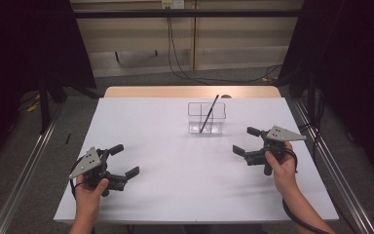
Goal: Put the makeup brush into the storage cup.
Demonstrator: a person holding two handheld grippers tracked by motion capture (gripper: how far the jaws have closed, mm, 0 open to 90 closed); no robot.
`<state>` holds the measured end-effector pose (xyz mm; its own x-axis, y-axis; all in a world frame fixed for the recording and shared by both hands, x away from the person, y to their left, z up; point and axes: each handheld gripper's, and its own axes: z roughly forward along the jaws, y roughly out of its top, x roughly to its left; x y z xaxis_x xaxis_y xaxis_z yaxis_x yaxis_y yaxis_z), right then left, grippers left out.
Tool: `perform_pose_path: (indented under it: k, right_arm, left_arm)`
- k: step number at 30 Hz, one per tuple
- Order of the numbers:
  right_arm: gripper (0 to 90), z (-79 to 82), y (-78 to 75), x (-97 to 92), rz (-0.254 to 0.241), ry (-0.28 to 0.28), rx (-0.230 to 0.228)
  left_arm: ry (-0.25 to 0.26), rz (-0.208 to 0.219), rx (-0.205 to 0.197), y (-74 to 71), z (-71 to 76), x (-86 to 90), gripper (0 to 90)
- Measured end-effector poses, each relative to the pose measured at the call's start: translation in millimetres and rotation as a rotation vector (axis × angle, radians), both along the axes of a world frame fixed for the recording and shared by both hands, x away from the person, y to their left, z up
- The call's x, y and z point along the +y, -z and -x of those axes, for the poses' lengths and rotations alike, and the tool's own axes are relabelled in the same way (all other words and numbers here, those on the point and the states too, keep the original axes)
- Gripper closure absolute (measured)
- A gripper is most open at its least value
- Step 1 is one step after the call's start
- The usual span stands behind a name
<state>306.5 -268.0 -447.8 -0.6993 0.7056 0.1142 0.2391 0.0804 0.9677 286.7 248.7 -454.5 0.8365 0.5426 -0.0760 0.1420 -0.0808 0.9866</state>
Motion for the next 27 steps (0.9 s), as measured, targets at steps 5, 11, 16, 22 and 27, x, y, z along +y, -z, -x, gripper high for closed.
perform_pose_path:
  k: [5, 11, 16, 22, 27]
  right_arm:
    - [2.9, 3.3, 0.6, -3.4, 0.005, 0.001, -0.003]
    - [2.9, 6.5, 2.6, -8.3, 0.006, 0.008, 0.001]
    - [2.9, 9.2, 2.6, -11.5, 0.012, 0.012, 0.003]
    - [2.9, 14.0, 2.0, -15.0, 0.018, 0.012, 0.003]
    - [2.9, 18.0, 2.1, -18.9, 0.026, 0.009, 0.006]
  left_arm:
    - [0.002, 0.001, 0.000, 0.0, -0.1, -0.1, 0.0]
    - [-0.001, 0.001, 0.000, -0.1, 0.0, 0.1, 0.0]
    - [-0.002, 0.001, 0.000, -0.1, 0.0, 0.1, 0.0]
    - [-0.002, 0.007, 0.003, -0.2, 0.1, -0.2, 0.0]
    - [-0.003, 0.004, -0.001, -0.5, 0.0, 0.4, 0.0]
